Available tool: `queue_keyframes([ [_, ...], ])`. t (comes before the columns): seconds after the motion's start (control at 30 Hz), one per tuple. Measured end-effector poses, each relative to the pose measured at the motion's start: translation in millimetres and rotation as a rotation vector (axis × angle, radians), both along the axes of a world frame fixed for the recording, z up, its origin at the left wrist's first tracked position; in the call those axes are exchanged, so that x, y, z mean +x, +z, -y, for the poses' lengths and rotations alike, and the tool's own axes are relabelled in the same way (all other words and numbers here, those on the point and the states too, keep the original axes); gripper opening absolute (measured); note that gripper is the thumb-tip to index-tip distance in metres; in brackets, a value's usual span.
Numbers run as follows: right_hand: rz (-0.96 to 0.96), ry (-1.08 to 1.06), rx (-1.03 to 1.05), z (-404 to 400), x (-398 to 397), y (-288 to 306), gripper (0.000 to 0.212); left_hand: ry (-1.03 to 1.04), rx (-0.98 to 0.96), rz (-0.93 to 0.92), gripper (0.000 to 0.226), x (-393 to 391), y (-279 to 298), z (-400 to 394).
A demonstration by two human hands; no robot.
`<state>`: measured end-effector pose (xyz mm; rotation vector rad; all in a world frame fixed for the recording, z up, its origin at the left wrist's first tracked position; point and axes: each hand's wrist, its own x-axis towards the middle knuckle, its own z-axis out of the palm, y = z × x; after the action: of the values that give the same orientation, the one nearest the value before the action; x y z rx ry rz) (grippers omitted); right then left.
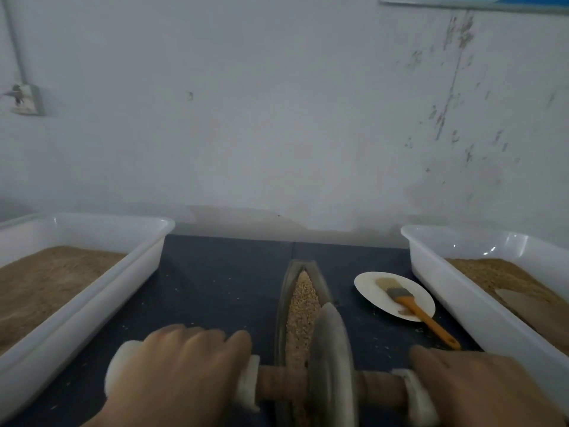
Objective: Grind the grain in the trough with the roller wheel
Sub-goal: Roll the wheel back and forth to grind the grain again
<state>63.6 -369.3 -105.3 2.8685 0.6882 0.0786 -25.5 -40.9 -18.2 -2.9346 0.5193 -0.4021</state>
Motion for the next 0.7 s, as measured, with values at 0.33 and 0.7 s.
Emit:
queue_keyframes([
  [0.33, 0.401, -0.125, 0.118, -57, 29, 50, 0.029, 0.242, -0.076, 0.094, 0.021, 97, -31, 6],
  [0.7, 0.060, -0.002, 0.026, -13, -2, 17, 0.024, 0.066, -0.086, -0.154, 0.024, 21, -22, -6],
])
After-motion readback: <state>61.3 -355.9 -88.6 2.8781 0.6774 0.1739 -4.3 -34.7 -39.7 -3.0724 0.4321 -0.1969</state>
